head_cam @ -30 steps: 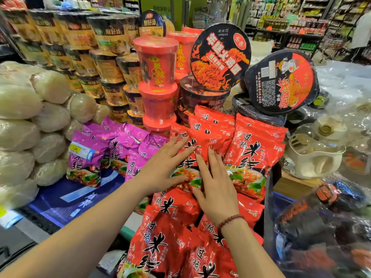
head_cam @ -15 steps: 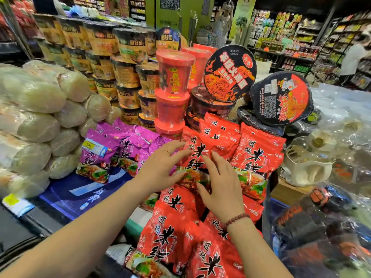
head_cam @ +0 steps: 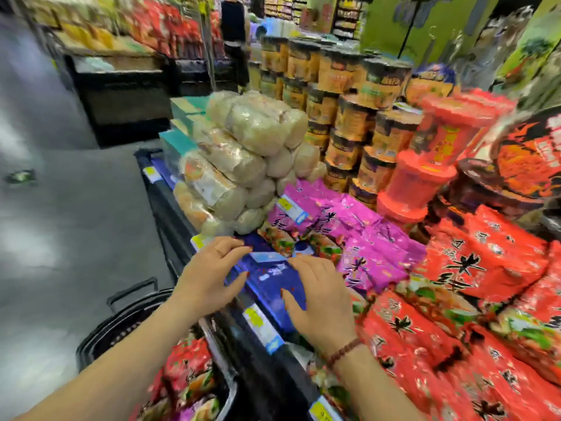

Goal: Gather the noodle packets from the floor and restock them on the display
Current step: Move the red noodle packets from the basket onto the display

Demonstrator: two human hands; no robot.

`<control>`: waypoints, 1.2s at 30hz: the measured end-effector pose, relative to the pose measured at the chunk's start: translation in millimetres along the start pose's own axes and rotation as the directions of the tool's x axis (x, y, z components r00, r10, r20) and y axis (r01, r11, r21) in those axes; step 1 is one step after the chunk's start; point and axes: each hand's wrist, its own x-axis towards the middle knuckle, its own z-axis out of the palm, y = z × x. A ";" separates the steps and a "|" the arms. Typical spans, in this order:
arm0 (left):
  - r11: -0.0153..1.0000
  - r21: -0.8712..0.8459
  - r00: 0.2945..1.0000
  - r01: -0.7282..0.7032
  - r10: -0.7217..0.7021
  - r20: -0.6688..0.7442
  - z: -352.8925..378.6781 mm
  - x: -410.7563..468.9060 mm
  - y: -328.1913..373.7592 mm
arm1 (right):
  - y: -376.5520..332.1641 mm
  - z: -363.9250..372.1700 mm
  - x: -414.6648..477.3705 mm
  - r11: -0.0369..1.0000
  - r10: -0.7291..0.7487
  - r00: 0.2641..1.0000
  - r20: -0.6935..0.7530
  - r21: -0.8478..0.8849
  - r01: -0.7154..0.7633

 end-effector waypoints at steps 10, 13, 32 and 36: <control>0.869 0.154 0.871 0.470 -0.485 0.079 -75.5 -180.1 -128.5 | -126.6 145.8 20.9 0.980 -0.143 0.916 0.375 0.186 0.077; 0.806 0.180 0.807 0.564 -0.584 0.087 -76.0 -228.5 -156.1 | -143.6 187.3 14.8 0.981 -0.151 0.861 0.486 0.181 0.070; 0.303 0.096 0.271 0.948 -0.928 0.253 131.2 -430.9 -192.2 | -116.0 452.3 -111.7 0.934 -0.083 0.361 0.929 0.198 -0.296; 0.226 0.090 0.193 0.970 -0.940 0.281 180.6 -454.6 -203.1 | -107.6 506.0 -146.8 0.912 -0.045 0.265 0.963 0.147 -0.382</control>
